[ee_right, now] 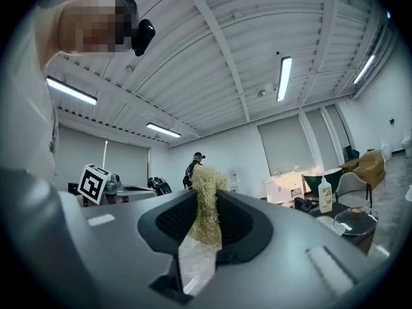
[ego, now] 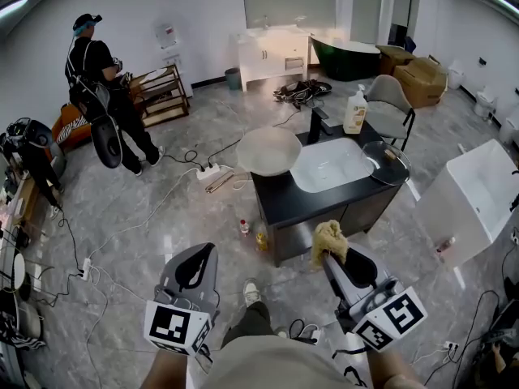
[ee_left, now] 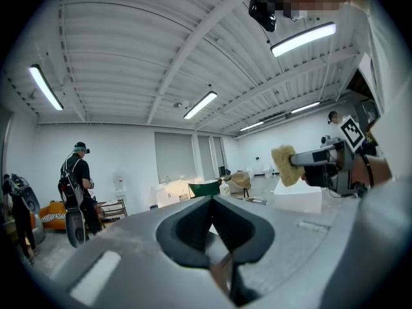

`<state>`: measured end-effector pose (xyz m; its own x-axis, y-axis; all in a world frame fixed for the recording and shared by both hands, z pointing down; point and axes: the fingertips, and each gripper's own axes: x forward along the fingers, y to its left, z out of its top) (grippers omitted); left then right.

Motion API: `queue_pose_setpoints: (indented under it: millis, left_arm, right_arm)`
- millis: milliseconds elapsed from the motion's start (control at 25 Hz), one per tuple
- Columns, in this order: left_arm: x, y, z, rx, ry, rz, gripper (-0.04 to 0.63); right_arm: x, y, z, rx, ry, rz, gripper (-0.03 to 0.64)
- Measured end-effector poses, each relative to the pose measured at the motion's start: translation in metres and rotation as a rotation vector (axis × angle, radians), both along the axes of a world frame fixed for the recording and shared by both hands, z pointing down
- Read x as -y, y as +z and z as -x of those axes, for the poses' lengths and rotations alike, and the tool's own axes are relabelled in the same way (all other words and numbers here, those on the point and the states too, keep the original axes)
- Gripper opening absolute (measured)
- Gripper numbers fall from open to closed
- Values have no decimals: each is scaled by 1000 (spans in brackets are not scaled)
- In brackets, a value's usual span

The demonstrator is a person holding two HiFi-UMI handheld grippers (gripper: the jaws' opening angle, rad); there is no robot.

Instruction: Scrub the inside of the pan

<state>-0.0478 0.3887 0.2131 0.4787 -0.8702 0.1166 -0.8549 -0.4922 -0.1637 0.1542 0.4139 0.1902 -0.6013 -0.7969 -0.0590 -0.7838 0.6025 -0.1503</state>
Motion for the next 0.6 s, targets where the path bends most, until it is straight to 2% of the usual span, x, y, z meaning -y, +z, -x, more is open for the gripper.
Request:
queue_pose_setpoints:
  millis: [360, 600]
  left_arm:
    - [43, 17, 8, -15, -15, 21, 2]
    - [86, 30, 13, -14, 9, 55, 2]
  right_arm:
    - [43, 17, 14, -53, -16, 16, 95]
    - [85, 34, 18, -39, -7, 61, 95]
